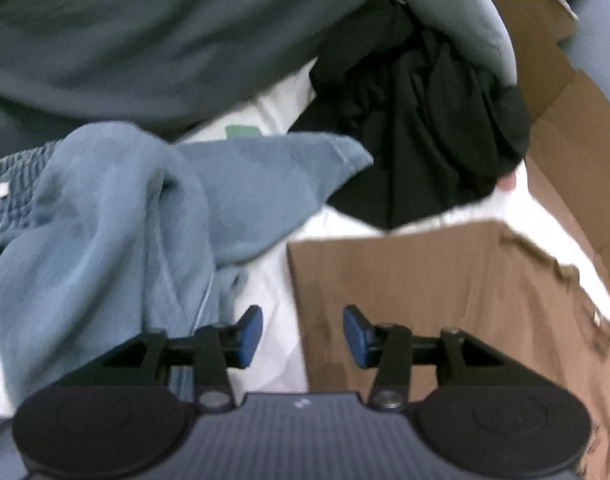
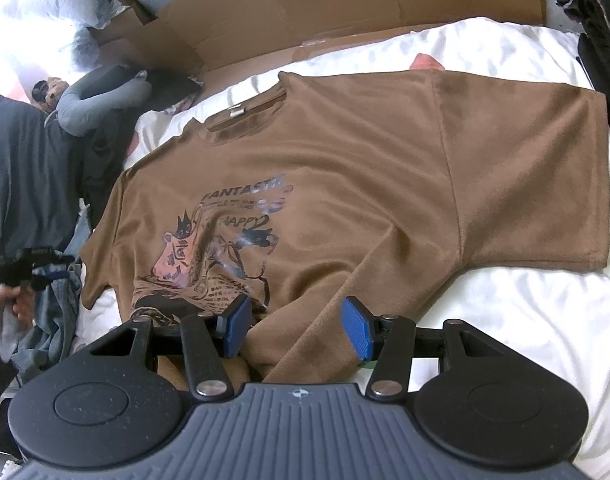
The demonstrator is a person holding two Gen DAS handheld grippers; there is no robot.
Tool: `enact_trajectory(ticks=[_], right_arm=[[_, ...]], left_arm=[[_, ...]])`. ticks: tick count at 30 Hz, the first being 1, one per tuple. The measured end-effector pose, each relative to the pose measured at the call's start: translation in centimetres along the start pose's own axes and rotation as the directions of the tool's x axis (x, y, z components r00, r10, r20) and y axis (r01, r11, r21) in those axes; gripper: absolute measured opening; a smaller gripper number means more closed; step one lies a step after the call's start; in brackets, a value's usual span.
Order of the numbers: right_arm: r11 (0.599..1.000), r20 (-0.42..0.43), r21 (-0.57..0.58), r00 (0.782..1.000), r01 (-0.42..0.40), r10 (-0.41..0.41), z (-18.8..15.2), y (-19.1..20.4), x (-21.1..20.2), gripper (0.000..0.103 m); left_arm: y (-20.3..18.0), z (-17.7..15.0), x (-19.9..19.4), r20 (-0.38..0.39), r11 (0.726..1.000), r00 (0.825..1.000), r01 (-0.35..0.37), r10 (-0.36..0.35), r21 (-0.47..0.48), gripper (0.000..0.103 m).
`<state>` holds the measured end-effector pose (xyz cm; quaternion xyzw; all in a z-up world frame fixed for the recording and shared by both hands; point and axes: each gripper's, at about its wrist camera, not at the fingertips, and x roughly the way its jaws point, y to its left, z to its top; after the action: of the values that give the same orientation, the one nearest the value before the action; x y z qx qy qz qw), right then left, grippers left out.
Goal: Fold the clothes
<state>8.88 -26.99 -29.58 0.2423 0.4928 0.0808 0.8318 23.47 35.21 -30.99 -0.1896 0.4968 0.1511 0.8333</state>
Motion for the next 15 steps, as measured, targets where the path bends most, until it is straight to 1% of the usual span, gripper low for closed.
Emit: enact_trajectory(ticks=[1, 2, 6, 9, 11, 13, 15], right_arm=[[1.000, -0.001, -0.001, 1.000, 0.000, 0.000, 0.0, 0.0, 0.1, 0.057], [1.000, -0.003, -0.001, 1.000, 0.001, -0.002, 0.1, 0.1, 0.2, 0.057], [1.000, -0.010, -0.002, 1.000, 0.005, -0.005, 0.1, 0.1, 0.4, 0.057], [1.000, -0.012, -0.006, 1.000, 0.006, -0.006, 0.1, 0.2, 0.5, 0.057], [1.000, -0.011, -0.008, 1.000, 0.006, -0.007, 0.1, 0.2, 0.5, 0.057], [1.000, -0.013, -0.008, 1.000, 0.007, -0.008, 0.1, 0.2, 0.5, 0.057], [1.000, -0.016, -0.003, 1.000, 0.010, -0.010, 0.1, 0.1, 0.6, 0.057]], left_arm=[[-0.3, 0.3, 0.3, 0.006, 1.000, 1.000, -0.012, 0.012, 0.000, 0.065], [-0.5, 0.6, 0.6, 0.014, 1.000, 1.000, -0.028, 0.028, 0.002, 0.066], [-1.2, 1.6, 2.1, 0.034, 0.999, 0.998, -0.052, 0.051, 0.010, 0.066], [-1.6, 2.2, 3.3, 0.037, 0.998, 0.998, -0.059, 0.058, 0.030, 0.060], [-1.2, 2.2, 3.7, 0.026, 0.999, 0.999, -0.046, 0.045, 0.013, 0.044], [-0.7, 2.3, 4.3, 0.007, 0.999, 1.000, -0.025, 0.025, -0.025, 0.041], [-0.5, 2.1, 5.0, -0.006, 0.999, 0.999, -0.041, 0.040, -0.027, 0.041]])
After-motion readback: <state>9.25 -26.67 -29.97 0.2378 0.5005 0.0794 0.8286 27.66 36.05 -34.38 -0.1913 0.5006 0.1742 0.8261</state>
